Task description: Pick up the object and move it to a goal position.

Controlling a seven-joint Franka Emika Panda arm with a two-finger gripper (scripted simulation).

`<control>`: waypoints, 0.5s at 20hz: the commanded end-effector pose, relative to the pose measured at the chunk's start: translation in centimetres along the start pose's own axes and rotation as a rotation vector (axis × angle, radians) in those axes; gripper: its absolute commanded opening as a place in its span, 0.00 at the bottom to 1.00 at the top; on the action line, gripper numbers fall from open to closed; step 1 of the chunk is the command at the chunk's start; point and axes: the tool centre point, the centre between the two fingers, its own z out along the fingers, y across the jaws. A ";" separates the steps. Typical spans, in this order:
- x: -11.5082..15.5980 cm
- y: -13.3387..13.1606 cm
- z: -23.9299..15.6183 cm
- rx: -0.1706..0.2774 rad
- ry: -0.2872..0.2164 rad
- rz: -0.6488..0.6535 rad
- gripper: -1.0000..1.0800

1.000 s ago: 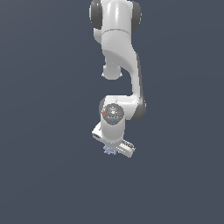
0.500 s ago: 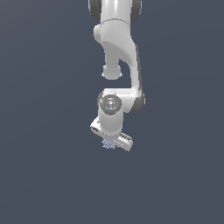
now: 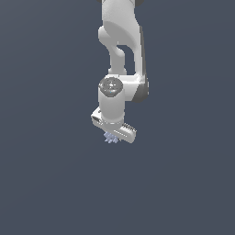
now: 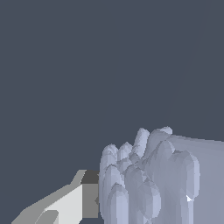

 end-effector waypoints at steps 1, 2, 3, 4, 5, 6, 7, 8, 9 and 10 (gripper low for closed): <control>-1.1 1.1 -1.4 0.001 0.000 0.000 0.00; -1.6 1.6 -1.9 0.001 0.000 0.000 0.00; -2.0 2.1 -2.5 0.001 0.000 0.000 0.00; -2.5 2.6 -3.1 0.001 0.000 0.000 0.00; -2.9 3.0 -3.7 0.001 0.000 0.000 0.00; -3.4 3.5 -4.2 0.001 0.000 0.000 0.00; -3.8 4.0 -4.8 0.001 0.000 0.000 0.00; -4.3 4.4 -5.4 0.001 0.000 0.000 0.00; -4.7 4.9 -6.0 0.001 0.000 0.000 0.00; -5.1 5.4 -6.5 0.001 0.000 0.000 0.00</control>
